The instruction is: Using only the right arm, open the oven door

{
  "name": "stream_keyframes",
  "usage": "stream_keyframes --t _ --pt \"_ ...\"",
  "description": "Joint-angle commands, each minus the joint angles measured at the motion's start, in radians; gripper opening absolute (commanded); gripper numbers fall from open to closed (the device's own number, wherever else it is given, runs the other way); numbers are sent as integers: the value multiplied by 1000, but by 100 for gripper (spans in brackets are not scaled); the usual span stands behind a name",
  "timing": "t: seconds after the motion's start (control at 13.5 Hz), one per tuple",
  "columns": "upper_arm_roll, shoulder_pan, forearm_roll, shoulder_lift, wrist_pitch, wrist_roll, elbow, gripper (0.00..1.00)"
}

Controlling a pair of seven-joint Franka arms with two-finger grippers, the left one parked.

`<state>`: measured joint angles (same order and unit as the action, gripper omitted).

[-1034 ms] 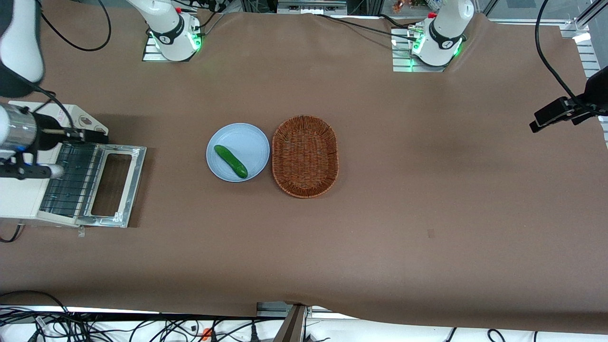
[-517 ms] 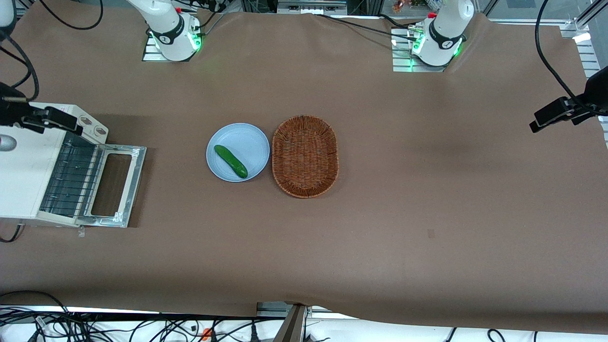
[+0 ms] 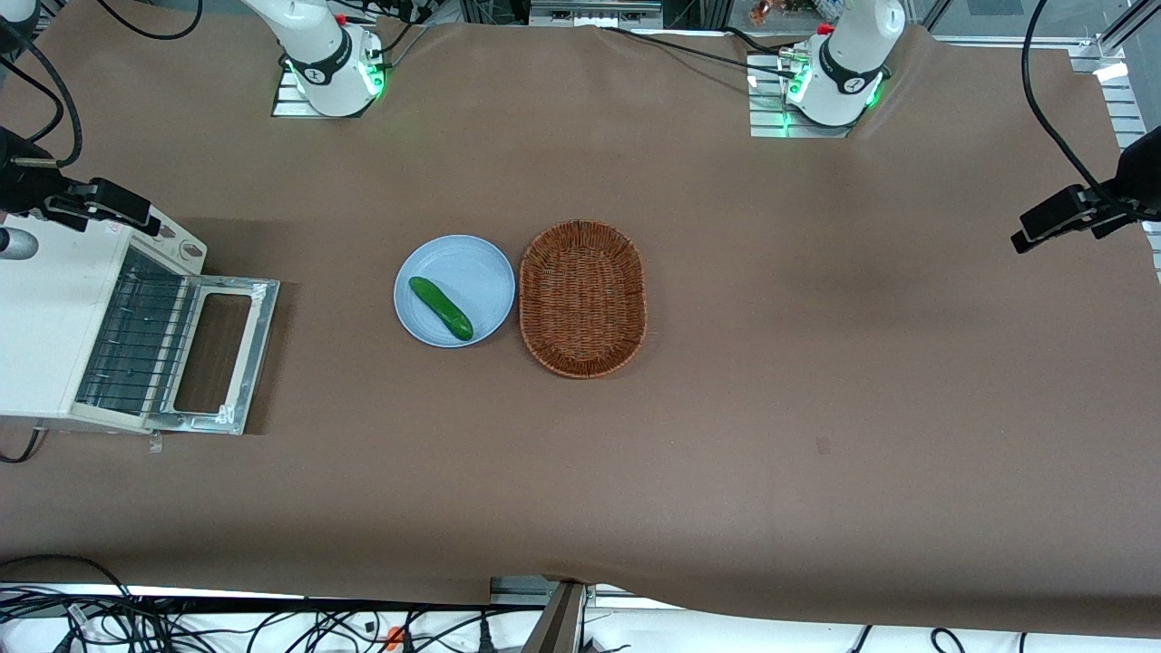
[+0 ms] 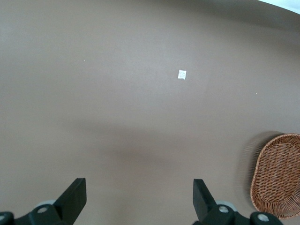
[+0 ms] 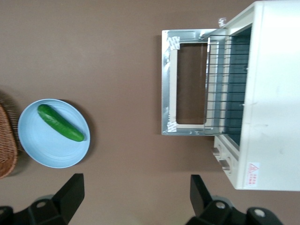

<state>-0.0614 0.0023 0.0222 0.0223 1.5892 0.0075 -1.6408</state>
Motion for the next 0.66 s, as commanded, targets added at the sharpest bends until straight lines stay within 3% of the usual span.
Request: stream_keyframes --t 0.0,0.59 --pt "12 -4 -24 -15 -21 -1 -13 100" --pt "12 -4 -21 -5 -18 6 1 100"
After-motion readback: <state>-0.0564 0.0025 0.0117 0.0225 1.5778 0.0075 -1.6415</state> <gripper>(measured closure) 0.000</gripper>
